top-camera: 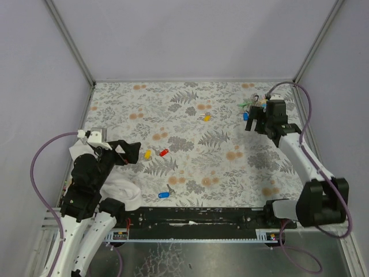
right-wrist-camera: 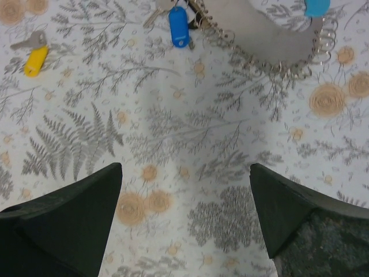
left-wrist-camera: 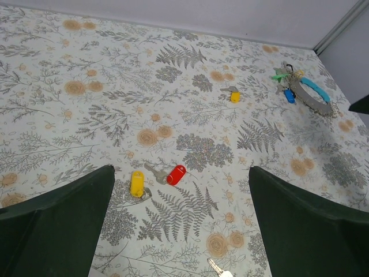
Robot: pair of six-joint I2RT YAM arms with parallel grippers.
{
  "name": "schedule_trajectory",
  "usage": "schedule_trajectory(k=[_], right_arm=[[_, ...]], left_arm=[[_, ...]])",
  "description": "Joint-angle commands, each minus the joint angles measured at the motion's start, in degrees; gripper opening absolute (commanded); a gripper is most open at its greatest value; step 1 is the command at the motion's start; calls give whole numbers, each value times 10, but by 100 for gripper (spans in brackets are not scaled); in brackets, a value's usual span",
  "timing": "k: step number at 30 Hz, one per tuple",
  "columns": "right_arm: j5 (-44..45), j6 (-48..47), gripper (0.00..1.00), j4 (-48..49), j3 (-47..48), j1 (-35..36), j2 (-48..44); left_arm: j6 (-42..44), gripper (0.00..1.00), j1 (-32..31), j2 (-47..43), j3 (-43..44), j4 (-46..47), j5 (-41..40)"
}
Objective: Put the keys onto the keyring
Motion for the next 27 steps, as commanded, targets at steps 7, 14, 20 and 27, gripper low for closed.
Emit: schedule_trajectory(k=[7, 14, 20, 27], right_arm=[[-21, -115, 99, 83, 217, -49, 312], [-91, -180, 99, 15, 375, -83, 488], [-133, -201, 99, -14, 408, -102, 537], [-176, -186, 99, -129, 450, -110, 586]], left_arm=[[24, 100, -7, -16, -8, 26, -1], [28, 100, -12, -6, -9, 25, -5], [30, 100, -12, -6, -10, 27, -3], [29, 100, -13, -11, -11, 28, -1]])
